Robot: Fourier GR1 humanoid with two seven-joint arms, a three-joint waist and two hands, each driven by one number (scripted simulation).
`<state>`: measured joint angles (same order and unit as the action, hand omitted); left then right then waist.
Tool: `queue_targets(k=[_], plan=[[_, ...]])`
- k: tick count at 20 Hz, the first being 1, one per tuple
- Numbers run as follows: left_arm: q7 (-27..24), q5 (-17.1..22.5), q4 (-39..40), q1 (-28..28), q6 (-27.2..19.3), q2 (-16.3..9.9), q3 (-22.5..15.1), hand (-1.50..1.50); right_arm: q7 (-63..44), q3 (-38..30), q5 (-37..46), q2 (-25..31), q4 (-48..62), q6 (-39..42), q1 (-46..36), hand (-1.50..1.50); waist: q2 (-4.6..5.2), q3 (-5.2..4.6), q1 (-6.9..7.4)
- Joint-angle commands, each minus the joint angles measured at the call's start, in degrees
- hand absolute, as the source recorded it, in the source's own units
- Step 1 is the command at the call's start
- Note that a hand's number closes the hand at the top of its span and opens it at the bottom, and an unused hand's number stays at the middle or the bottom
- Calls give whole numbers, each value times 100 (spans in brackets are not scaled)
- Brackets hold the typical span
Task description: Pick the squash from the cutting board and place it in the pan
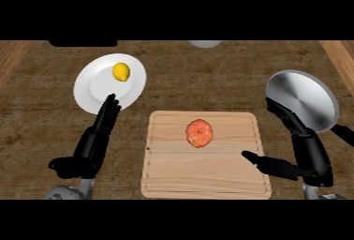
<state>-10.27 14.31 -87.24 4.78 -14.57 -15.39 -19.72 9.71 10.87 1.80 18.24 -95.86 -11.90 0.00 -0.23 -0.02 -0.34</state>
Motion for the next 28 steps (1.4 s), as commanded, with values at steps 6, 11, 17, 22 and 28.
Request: queue_targets(k=[6, 11, 17, 22, 28], plan=[[347, -236, -302, 14, -96, 178, -81, 0, -2101, 327, 839, 805, -633, 760, -863, -150, 12, -4, 73], [18, -180, 88, 143, 264, 140, 57, 0, -3009, 1083, 1574, 583, 9, 1159, -1568, -150, 41, -8, 111], [260, -178, -197, 36, 248, 30, 165, 0, -3816, 1914, 2139, 253, 735, 1958, -2316, -150, 37, -3, 159], [118, -458, -101, -113, -29, 521, -136, 0, -4535, 2265, 2639, -388, 1393, 2301, -2938, -150, 31, -1, 129], [253, -476, -249, -176, 415, 355, 332, 0, -4370, 2122, 3118, -990, 1459, 2319, -2396, -150, 20, 2, 54]])
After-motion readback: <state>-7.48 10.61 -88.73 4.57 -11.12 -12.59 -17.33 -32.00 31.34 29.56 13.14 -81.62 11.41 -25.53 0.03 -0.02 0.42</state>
